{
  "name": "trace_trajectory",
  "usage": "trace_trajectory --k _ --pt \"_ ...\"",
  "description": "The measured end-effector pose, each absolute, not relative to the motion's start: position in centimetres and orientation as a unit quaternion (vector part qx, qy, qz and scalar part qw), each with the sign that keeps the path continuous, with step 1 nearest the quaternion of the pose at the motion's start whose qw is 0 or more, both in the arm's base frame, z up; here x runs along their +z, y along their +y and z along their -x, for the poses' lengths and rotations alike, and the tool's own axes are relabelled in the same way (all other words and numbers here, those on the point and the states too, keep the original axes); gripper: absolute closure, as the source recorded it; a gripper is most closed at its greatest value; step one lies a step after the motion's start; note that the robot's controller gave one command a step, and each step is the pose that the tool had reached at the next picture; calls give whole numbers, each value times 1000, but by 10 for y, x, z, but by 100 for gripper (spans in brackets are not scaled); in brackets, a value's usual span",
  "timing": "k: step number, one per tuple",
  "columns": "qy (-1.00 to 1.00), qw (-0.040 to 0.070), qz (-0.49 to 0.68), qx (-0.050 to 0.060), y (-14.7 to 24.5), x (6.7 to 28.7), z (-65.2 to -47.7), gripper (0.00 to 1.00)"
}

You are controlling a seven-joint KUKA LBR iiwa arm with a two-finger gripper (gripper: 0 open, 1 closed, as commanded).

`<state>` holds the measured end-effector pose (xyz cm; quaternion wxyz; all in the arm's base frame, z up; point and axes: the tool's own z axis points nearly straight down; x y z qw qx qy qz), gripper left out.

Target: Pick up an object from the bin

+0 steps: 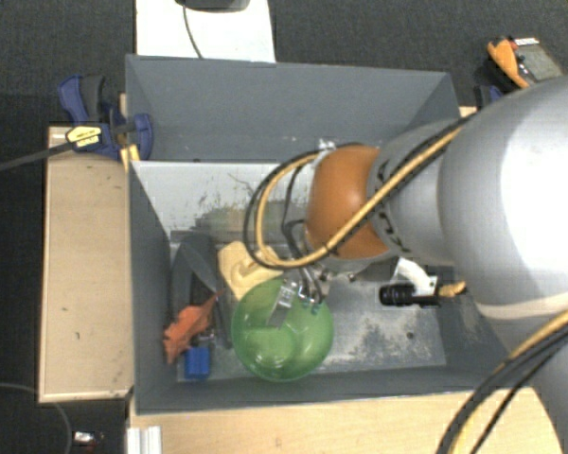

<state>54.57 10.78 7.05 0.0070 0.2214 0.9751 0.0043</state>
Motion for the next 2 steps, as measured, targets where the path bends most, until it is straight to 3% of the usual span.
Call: trace_trajectory --k 1,2 --pt "996 3 -93 3 95 76 -543 100" --pt "996 3 -93 3 95 76 -543 100"
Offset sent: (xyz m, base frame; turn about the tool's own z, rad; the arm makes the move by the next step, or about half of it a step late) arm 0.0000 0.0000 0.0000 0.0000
